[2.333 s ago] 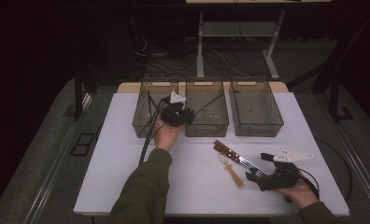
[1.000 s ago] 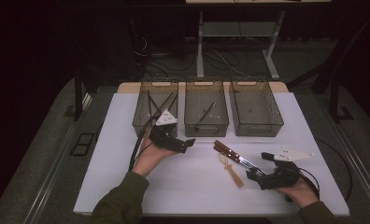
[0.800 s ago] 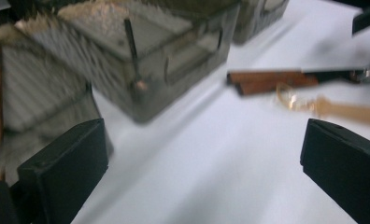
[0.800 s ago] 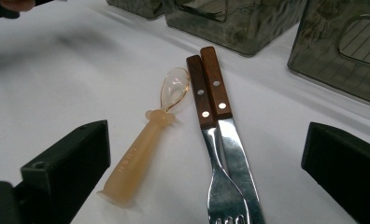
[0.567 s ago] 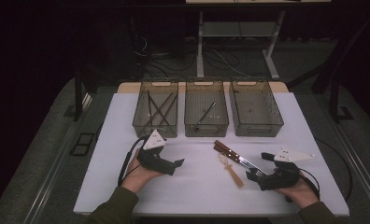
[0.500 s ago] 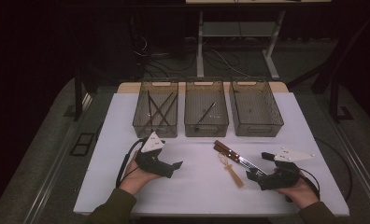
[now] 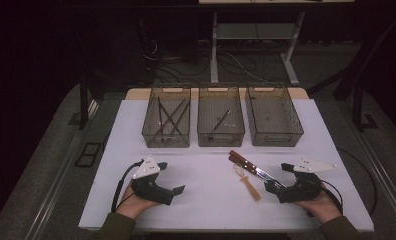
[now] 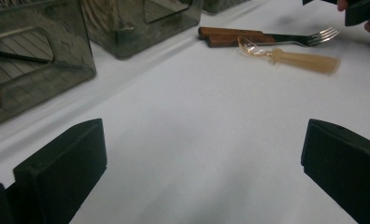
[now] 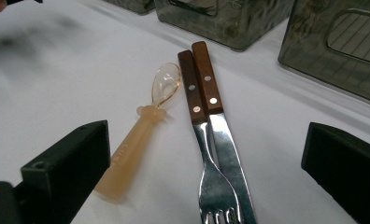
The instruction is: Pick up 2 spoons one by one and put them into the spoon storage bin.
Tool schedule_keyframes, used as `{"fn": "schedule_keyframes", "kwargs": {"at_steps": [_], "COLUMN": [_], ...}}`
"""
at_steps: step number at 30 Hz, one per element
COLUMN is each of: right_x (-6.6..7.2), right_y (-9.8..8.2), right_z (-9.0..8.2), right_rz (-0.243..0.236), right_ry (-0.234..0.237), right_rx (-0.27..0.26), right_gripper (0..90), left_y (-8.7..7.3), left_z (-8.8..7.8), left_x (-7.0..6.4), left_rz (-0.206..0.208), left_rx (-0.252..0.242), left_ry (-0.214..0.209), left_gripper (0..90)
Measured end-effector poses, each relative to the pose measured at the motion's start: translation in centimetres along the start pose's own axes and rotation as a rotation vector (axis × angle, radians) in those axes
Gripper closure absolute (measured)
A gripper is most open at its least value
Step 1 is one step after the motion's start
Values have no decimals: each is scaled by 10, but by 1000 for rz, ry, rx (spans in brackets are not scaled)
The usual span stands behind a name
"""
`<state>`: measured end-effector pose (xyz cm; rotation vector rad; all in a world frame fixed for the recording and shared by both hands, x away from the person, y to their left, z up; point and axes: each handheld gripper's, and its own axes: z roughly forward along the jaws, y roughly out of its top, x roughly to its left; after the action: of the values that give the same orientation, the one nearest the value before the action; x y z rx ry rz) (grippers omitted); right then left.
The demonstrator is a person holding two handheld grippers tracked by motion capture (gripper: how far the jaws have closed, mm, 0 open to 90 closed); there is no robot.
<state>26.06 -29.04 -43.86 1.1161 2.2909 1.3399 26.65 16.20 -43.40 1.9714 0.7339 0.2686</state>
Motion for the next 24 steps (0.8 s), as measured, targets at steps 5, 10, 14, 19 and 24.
{"fn": "schedule_keyframes", "kwargs": {"at_steps": [5,10,14,19,24], "right_x": [-1,2,6,8,12], "right_y": [4,10,14,16,20], "right_z": [-3,-7,-6,-6,-3], "right_rz": [16,20,25,32,22], "right_ry": [-4,14,24,32,51], "right_rx": [35,53,78,95,119], "right_gripper": [11,11,59,160,283], "left_y": [-1,0,0,1,0], "left_z": [0,1,2,3,6], "left_x": [-2,-2,-2,-3,-3], "left_rz": [14,17,22,26,25], "left_rx": [9,13,18,24,35], "left_ry": [7,5,-6,-5,-14], "left_gripper": [0,0,0,0,0]}}
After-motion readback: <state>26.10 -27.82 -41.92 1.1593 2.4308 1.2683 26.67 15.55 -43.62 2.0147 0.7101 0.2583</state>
